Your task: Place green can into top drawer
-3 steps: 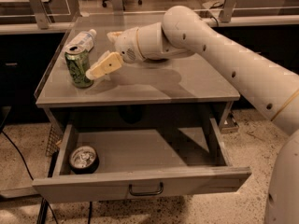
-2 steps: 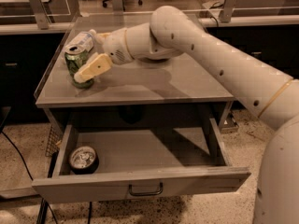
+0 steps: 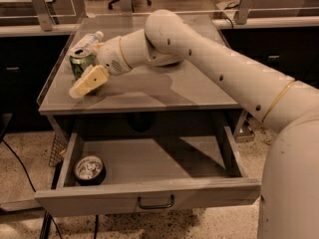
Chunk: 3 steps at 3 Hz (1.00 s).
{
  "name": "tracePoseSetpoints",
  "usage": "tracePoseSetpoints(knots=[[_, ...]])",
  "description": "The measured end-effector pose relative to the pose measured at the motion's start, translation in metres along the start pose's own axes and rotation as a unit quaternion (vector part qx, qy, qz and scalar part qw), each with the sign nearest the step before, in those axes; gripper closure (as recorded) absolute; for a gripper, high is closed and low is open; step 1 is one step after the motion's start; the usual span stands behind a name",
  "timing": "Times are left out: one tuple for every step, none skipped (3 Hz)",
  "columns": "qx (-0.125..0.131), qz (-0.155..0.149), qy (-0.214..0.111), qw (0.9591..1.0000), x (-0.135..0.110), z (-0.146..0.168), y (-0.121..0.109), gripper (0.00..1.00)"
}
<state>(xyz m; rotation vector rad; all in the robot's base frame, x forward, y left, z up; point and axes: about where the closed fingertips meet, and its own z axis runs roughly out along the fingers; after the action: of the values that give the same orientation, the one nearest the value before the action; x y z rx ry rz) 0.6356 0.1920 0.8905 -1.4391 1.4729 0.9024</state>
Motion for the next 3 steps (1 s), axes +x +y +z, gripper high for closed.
tracePoseSetpoints(knots=[[-0.003,0.01,0.003,0.9999,0.018,0.011,0.0,0.0],[0.008,0.033,-0.015,0.9993,0.034,0.017,-0.009,0.03],[0.017,0.05,-0.033,0.9981,0.036,0.015,-0.016,0.26]])
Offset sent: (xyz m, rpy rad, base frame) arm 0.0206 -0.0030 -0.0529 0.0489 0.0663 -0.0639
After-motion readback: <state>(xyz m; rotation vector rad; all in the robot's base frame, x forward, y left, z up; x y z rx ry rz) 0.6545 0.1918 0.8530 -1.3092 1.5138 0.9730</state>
